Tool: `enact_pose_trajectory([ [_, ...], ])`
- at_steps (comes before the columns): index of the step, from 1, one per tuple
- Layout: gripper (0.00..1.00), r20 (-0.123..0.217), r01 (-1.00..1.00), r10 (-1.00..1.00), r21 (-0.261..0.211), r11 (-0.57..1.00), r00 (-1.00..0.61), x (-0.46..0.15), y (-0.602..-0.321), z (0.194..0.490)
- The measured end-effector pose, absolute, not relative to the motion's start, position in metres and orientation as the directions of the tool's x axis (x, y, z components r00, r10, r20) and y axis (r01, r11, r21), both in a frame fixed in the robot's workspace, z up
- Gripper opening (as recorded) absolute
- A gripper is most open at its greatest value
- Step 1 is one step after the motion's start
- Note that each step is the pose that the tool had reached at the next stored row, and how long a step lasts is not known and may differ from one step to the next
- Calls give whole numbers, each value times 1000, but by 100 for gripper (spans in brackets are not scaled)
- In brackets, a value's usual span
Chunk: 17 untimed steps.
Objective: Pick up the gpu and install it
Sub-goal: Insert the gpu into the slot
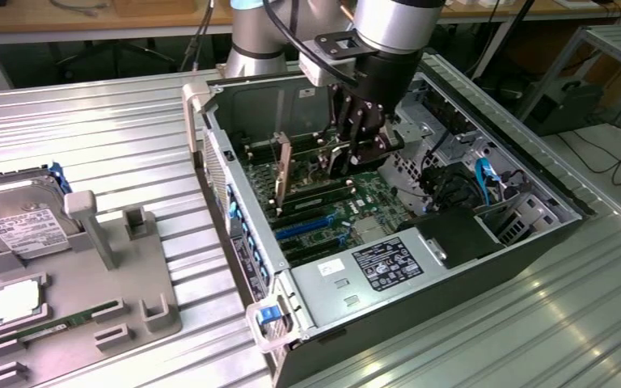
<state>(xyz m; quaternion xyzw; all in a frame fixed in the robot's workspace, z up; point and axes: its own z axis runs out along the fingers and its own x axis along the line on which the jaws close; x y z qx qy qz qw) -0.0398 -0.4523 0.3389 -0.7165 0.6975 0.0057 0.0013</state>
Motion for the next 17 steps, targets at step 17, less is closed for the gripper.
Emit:
enact_pose_trajectory([
  [17,28,-8,-999,-1000,38,-26,26,-40,-452,314],
])
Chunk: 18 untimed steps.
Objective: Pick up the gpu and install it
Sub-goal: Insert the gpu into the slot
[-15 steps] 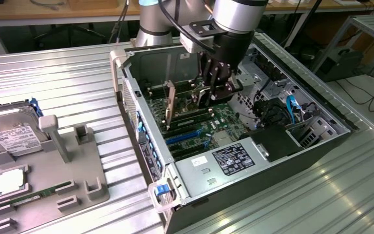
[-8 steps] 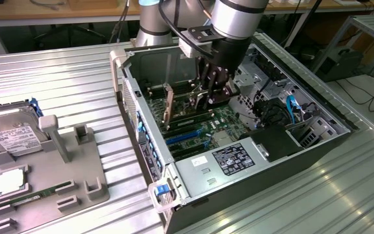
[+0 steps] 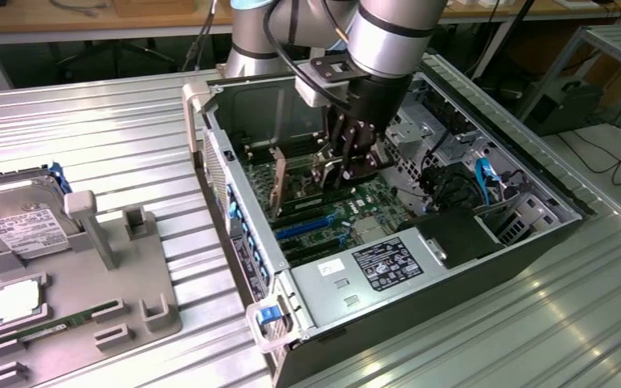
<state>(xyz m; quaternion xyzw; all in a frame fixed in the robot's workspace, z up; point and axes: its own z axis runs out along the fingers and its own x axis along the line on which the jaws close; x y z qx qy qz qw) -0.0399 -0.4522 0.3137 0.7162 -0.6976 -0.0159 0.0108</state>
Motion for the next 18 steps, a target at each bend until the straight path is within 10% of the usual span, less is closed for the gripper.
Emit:
enact_pose_trajectory([
  [18,28,-21,-1000,-999,9,-26,26,-52,-450,299],
])
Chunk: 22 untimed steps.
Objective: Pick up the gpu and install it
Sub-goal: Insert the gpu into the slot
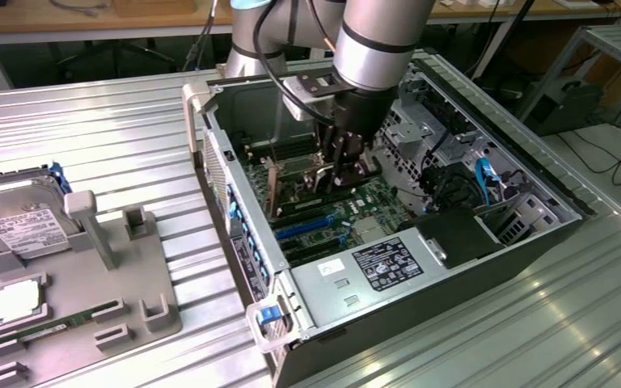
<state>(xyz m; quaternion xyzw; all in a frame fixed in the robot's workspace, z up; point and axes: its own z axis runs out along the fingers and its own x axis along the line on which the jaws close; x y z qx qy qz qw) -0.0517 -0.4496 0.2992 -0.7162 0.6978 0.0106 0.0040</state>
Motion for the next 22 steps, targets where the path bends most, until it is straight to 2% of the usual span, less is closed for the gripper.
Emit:
enact_pose_trajectory([
  [14,28,-21,-999,-999,9,31,-31,-54,-452,295],
  [22,28,-21,-999,-999,9,31,-31,-66,-460,266],
])
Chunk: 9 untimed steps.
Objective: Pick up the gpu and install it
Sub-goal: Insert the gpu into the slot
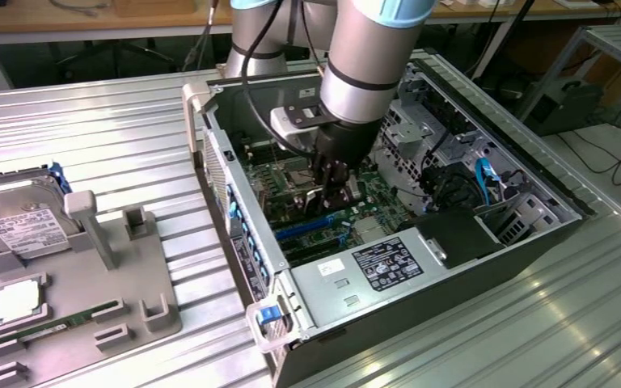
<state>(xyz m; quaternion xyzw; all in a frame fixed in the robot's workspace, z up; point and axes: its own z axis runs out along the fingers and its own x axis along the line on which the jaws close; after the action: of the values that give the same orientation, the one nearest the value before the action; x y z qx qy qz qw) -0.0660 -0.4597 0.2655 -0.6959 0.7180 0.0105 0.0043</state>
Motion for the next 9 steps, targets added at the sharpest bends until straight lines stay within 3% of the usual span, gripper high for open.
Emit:
enact_pose_trajectory([
  [9,28,-21,-999,-999,13,31,-31,-71,-460,251],
])
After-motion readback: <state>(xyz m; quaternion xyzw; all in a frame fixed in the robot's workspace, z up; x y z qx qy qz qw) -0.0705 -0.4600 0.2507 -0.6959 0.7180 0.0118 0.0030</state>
